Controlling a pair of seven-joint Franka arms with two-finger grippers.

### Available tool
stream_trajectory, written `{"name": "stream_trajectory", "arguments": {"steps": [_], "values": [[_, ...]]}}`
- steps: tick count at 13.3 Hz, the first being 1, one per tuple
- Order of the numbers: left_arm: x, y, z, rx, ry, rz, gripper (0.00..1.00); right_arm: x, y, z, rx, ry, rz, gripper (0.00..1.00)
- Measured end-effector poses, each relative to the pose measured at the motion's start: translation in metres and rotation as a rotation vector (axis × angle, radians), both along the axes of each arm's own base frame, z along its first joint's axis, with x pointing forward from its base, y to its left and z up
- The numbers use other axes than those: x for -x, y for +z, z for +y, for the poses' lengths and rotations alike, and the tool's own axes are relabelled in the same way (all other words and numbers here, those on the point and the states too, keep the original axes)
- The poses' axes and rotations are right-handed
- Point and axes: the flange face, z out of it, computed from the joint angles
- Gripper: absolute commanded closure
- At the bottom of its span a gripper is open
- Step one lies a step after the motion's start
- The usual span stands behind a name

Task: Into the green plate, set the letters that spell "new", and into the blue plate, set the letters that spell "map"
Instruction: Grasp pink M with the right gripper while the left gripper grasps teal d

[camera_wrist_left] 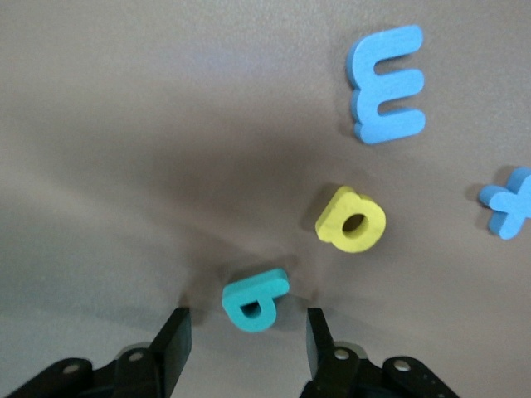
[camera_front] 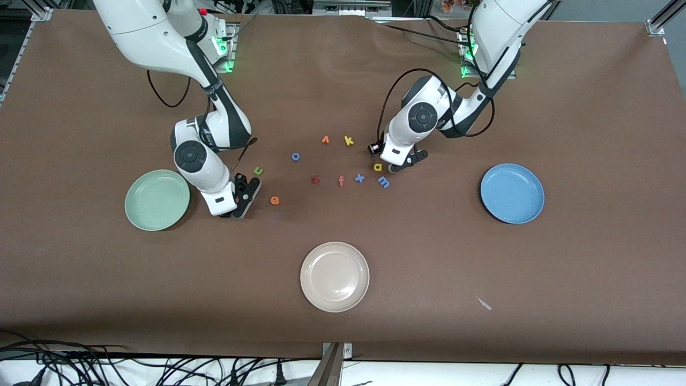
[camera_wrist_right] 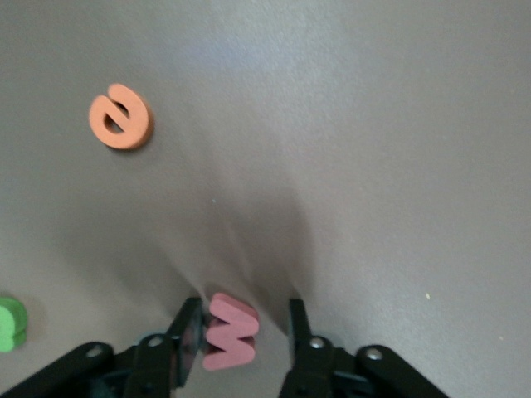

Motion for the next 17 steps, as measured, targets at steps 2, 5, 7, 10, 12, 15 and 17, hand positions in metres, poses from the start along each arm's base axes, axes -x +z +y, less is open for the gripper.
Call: {"name": "stream_trajectory", "arguments": {"steps": [2, 5, 7, 10, 12, 15, 17], "values": [[0.000, -0.001, 0.000, -0.003, -0.007, -0.003, 0.46, 0.000, 0.001, 0.003, -0.003, 0.003, -0.002, 0.94], [-0.002, 0.001, -0.001, 0.000, -0.009, -0.010, 0.68, 0.000, 0.001, 0.003, -0.003, 0.003, -0.001, 1.00], [-0.003, 0.003, -0.002, 0.004, -0.008, -0.016, 0.74, 0.000, 0.001, 0.003, -0.003, 0.003, -0.001, 1.00], [-0.004, 0.005, -0.003, 0.006, -0.009, -0.020, 0.82, -0.004, 0.006, 0.001, 0.008, -0.008, 0.040, 1.00], [-0.004, 0.005, -0.003, 0.006, -0.010, -0.020, 0.85, -0.016, 0.026, -0.006, 0.011, -0.059, 0.123, 1.00], [-0.010, 0.008, 0.001, 0.005, -0.006, -0.032, 0.86, -0.033, 0.071, -0.062, 0.032, -0.175, 0.187, 1.00], [-0.023, 0.023, 0.005, -0.001, -0.014, -0.048, 0.87, -0.036, 0.086, -0.115, 0.059, -0.259, 0.215, 1.00]]}}
